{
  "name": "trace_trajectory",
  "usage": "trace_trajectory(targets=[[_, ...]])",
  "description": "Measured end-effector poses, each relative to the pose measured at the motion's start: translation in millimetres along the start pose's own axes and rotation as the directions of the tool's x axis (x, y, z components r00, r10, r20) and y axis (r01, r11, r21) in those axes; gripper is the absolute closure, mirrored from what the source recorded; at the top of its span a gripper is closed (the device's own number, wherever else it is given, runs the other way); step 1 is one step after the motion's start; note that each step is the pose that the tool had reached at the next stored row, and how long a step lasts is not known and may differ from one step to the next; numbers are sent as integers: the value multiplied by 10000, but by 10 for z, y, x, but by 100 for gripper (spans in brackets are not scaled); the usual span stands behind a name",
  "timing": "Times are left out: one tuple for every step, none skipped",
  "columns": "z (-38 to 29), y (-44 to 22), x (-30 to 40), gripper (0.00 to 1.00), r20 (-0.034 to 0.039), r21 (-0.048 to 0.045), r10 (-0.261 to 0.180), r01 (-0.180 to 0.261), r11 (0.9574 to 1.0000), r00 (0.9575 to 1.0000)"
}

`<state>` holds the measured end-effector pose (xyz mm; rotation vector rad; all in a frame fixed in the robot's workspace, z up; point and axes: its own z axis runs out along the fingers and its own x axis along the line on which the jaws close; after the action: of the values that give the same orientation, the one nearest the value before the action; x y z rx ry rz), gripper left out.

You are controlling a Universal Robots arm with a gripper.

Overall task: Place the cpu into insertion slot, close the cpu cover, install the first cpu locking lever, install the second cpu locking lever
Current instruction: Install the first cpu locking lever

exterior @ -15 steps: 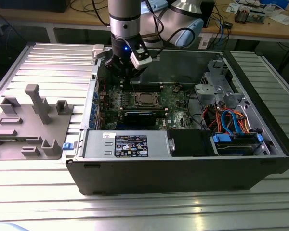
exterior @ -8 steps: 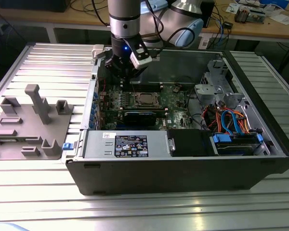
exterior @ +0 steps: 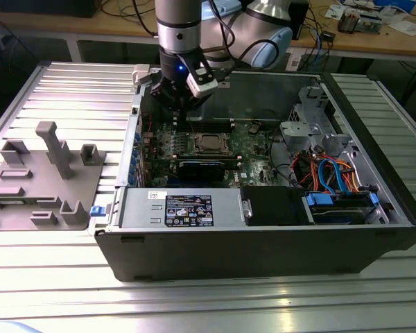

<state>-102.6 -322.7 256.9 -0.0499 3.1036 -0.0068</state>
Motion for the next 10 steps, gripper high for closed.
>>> trace_trajectory(targets=[[0,14,0,89,0,0,-3,3,10000,10000],[0,24,-1,89,0,0,-6,6,10000,10000],[0,30,-1,89,0,0,-7,7,10000,10000],[0,37,-1,89,0,0,-12,12,10000,10000],[-1,41,0,89,-1,0,-20,20,10000,10000],[-1,45,0,89,-1,0,-33,33,10000,10000],[0,49,0,89,1,-3,-50,50,10000,10000],[0,55,0,89,1,-4,-74,74,10000,10000],[0,59,0,89,0,-4,-95,95,10000,10000],[0,67,0,89,0,-4,-109,109,9999,9999]])
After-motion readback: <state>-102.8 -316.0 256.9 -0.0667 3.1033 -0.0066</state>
